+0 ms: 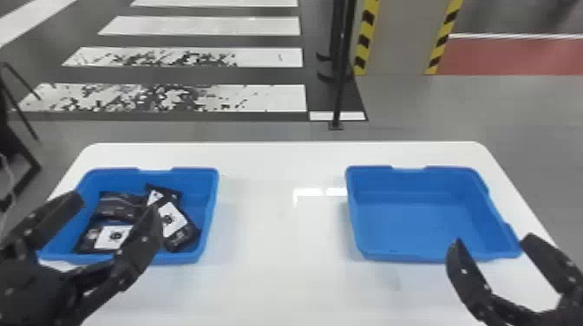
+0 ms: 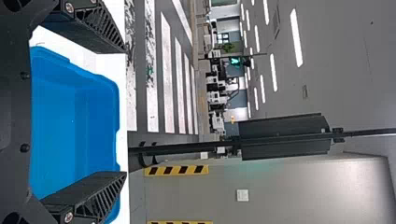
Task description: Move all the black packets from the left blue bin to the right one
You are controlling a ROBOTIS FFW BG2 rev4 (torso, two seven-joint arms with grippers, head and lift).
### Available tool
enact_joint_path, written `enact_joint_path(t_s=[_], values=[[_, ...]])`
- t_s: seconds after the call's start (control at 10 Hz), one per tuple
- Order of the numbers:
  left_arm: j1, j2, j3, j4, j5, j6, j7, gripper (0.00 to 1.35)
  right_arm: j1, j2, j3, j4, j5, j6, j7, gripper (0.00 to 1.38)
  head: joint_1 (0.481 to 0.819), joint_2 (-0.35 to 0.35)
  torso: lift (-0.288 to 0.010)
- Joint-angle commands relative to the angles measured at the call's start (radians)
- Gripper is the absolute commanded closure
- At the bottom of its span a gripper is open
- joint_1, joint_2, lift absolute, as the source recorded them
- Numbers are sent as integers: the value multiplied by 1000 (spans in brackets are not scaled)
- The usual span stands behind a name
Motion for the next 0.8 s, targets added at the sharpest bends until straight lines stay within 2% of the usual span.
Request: enact_joint_path(t_s=[0.0,0.5,0.7], values=[[1,2,-2,0,3,2,0,101,-1,1,1,2,-2,0,0,91,695,7,-140],[-4,2,-6,2,-3,12,0,101,-6,1,3,12,-4,0,6,91,695,7,-140],[-11,8,-10,10,-5,56,0,98,-6,1,5,17,-8,0,6,91,695,7,-140]])
